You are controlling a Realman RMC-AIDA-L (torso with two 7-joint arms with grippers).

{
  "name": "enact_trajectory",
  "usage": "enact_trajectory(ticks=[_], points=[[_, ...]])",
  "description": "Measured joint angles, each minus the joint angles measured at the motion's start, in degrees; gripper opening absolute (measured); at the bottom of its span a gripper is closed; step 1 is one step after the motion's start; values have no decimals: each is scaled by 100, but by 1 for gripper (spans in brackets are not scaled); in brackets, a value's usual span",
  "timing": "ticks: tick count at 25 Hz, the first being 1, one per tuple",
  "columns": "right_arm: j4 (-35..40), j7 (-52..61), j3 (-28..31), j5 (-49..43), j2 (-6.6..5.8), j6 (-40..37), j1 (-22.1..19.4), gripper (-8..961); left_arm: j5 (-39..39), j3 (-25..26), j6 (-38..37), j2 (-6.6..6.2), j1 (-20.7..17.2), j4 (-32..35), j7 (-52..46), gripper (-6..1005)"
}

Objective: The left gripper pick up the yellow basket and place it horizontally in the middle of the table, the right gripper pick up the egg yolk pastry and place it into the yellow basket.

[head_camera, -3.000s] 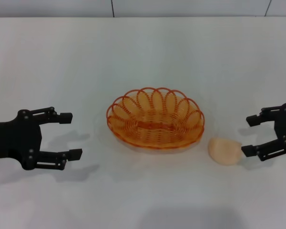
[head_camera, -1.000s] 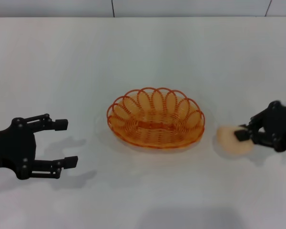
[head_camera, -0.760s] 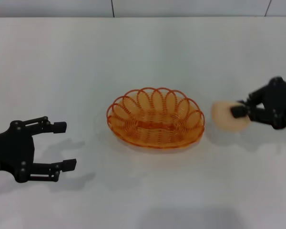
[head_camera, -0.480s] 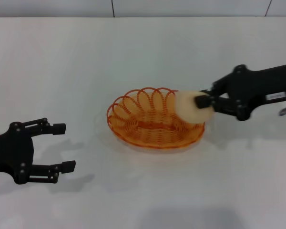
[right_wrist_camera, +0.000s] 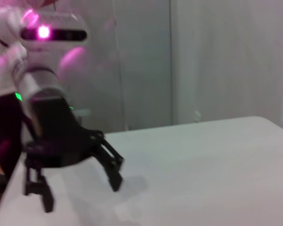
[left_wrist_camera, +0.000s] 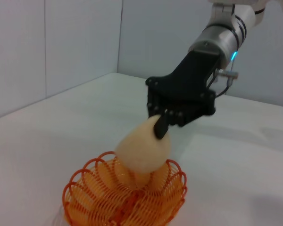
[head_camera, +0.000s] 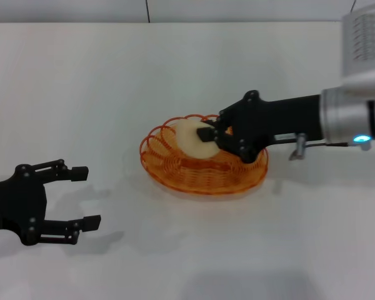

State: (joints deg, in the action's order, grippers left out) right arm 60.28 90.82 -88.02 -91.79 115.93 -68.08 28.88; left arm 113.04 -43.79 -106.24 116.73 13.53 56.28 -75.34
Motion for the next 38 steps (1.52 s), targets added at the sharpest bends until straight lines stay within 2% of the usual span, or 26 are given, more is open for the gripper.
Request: enact_trajectory(ticks=[7,20,22,26,33,38], points=[[-46,-94,-1049,82,9,1459,56,66,35,5,18,8,0,-11,2,894],[-87,-179,-1122,96,-9,1382,16,107,35,2,20,7,-9,-12,2,894],[-71,-185,-1053,100,-26,1243,-18,305,35,3,21,7,-9,-12,2,894],[-31,-240,-566,42,-51,535,-158,460,34,2,23,7,-15,-12,2,894],[-51,-571,1064,-266,-86,-1171,-528,768,33,8,34,6,-17,-12,3,894],[-87,-811,2115,-528,-107,-2019,-769,883,-5,11,105,7,-9,-12,8,894]])
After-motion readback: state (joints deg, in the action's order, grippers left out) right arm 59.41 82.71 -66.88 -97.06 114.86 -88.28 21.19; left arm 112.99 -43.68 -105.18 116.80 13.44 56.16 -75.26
